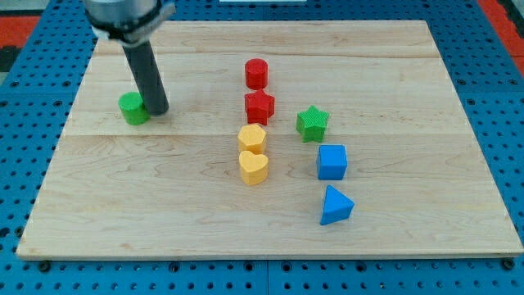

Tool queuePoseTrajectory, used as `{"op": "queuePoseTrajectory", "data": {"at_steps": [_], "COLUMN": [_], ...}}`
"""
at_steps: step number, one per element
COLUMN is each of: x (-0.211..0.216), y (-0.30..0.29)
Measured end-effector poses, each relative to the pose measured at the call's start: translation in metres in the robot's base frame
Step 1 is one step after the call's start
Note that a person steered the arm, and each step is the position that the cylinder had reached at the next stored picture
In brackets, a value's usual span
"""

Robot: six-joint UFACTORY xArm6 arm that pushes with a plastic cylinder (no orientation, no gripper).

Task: Move the green circle towards the top center

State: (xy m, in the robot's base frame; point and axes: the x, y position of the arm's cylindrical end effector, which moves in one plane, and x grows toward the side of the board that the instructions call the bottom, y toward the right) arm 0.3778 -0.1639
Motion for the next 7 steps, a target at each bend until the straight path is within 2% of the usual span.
{"op": "queuePoseTrajectory", "data": {"at_steps": [1, 4, 6, 7], "x": [0.02, 0.064, -0.042, -0.009], "y": [-0.003, -0.067, -0.07, -0.065]}}
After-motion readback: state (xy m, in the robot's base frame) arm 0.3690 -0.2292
